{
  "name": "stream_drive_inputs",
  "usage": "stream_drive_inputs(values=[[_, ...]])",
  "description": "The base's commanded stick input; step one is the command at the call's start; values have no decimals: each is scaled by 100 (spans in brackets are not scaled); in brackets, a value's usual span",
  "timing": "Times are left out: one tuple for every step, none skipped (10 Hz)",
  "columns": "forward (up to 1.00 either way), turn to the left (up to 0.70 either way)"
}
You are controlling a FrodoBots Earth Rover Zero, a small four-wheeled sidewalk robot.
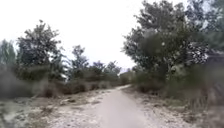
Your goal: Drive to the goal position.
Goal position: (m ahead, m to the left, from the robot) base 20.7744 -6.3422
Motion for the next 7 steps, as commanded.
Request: stream_drive_inputs(values=[[85, 0], [85, 0], [85, 0], [85, 0], [85, 0], [85, 0], [85, 0]])
